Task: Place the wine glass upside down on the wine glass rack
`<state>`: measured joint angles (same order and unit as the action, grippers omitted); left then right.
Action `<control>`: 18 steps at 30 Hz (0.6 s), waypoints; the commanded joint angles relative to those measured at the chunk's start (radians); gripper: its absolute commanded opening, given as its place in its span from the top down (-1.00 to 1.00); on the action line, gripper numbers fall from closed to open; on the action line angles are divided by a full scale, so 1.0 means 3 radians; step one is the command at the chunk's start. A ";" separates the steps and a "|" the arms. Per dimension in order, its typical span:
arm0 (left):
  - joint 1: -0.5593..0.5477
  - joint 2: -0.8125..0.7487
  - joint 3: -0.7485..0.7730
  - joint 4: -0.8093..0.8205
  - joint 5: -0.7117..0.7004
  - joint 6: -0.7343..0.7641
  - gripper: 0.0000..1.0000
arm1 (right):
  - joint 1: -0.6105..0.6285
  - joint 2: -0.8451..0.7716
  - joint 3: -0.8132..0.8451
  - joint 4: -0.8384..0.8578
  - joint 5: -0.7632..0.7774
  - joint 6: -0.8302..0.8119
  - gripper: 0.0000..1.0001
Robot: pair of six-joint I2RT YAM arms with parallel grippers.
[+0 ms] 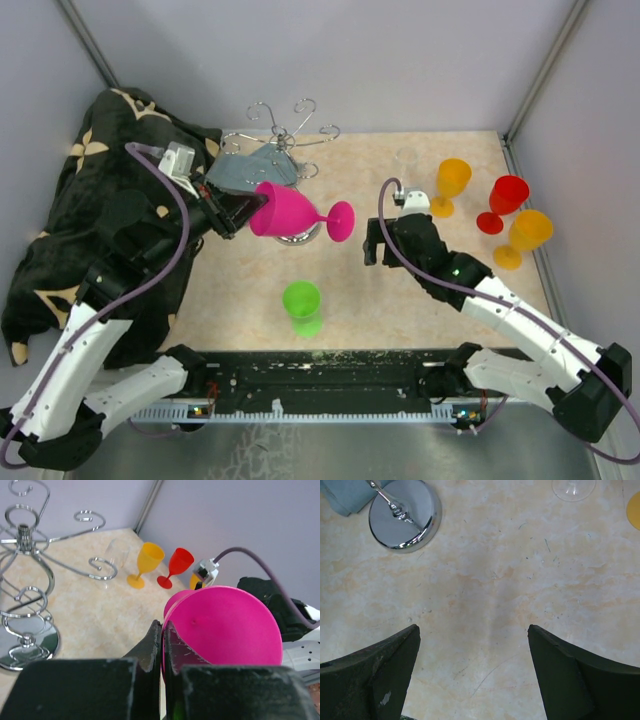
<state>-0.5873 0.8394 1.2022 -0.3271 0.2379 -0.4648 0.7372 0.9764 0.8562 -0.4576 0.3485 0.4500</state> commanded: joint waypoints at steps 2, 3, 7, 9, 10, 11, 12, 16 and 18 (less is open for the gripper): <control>-0.0006 0.0235 0.0395 0.0221 0.0081 0.0168 1.00 | 0.0012 -0.0132 0.0004 0.0101 0.0096 0.0037 -0.77; -0.0002 0.0302 0.0457 0.0245 0.0091 0.0191 1.00 | 0.0014 -0.0141 0.0004 0.0096 0.0092 0.0039 -0.77; 0.0047 0.0596 0.0772 0.0294 0.0156 0.0313 1.00 | 0.0012 -0.0192 0.0004 0.0082 0.0092 0.0040 -0.77; 0.0128 0.0757 0.0953 0.0331 0.0228 0.0385 1.00 | 0.0013 -0.0222 -0.0001 0.0066 0.0106 0.0037 -0.77; 0.0195 0.0837 0.1049 0.0351 0.0304 0.0400 1.00 | 0.0014 -0.0238 -0.0003 0.0057 0.0102 0.0034 -0.77; 0.0329 0.0915 0.1133 0.0394 0.0390 0.0387 1.00 | 0.0013 -0.0253 -0.0006 0.0051 0.0093 0.0034 -0.77; 0.0459 0.0995 0.1215 0.0450 0.0538 0.0326 1.00 | 0.0012 -0.0268 -0.0006 0.0045 0.0089 0.0034 -0.77; 0.1053 0.1272 0.1360 0.0909 0.1184 -0.0091 1.00 | 0.0013 -0.0317 -0.0006 0.0015 0.0095 0.0029 -0.77; 0.1177 0.1380 0.1384 0.1107 0.1367 -0.0238 1.00 | 0.0012 -0.0347 0.0008 0.0008 0.0096 0.0025 -0.77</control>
<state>-0.3126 1.2110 1.5761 -0.1677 0.4656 -0.4320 0.7372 0.9073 0.8505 -0.4686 0.3553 0.4500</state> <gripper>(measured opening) 0.015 0.885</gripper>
